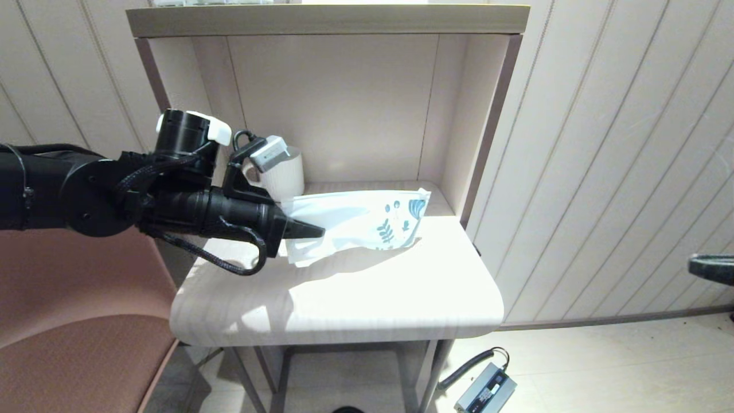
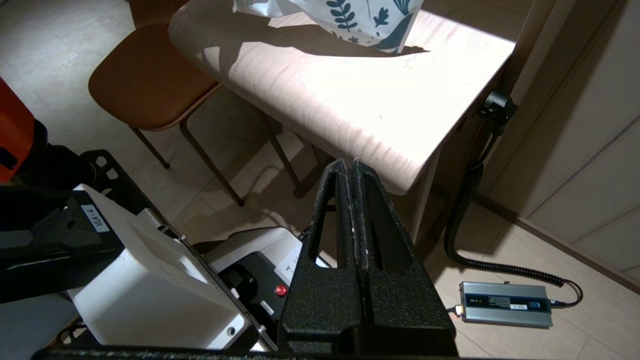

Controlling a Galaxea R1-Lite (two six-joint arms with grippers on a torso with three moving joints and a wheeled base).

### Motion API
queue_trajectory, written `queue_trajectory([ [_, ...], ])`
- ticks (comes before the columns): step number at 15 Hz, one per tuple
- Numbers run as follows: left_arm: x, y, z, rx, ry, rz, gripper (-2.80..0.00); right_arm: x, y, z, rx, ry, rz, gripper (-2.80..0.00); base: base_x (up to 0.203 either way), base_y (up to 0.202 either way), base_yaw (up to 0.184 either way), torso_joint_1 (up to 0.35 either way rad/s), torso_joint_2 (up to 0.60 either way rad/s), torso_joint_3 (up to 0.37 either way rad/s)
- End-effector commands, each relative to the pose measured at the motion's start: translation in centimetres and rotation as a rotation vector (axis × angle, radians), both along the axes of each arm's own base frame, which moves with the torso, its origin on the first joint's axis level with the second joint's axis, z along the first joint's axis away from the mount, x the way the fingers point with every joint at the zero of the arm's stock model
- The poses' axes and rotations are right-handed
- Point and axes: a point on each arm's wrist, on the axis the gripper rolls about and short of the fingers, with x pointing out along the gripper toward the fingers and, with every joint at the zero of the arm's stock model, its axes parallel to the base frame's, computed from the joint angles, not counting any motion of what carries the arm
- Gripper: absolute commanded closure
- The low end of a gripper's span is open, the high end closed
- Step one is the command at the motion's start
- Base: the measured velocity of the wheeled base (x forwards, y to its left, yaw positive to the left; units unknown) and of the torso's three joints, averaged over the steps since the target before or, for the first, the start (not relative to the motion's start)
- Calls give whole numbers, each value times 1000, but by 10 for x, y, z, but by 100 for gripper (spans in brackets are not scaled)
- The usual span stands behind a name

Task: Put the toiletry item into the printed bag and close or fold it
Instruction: Close the strorage bag and place it on the desk

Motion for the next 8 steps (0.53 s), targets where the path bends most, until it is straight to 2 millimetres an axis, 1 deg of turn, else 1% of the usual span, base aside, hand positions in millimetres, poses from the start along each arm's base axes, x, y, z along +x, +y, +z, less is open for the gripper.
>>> queue_trajectory([
  [1, 5, -11, -2, 12, 15, 34, 0, -4, 1, -2, 3, 0, 8, 0, 0, 0, 0, 0, 0, 0],
  [4, 10, -21, 4, -13, 58, 119, 0, -2, 1, -5, 4, 13, 13, 0, 0, 0, 0, 0, 0, 0],
  [7, 13, -22, 5, -16, 55, 148, 0, 0, 1, -8, 3, 10, 17, 0, 0, 0, 0, 0, 0, 0],
  [8, 15, -23, 5, -26, 33, 156, -280, 0, 1, -9, 3, 9, 18, 0, 0, 0, 0, 0, 0, 0],
])
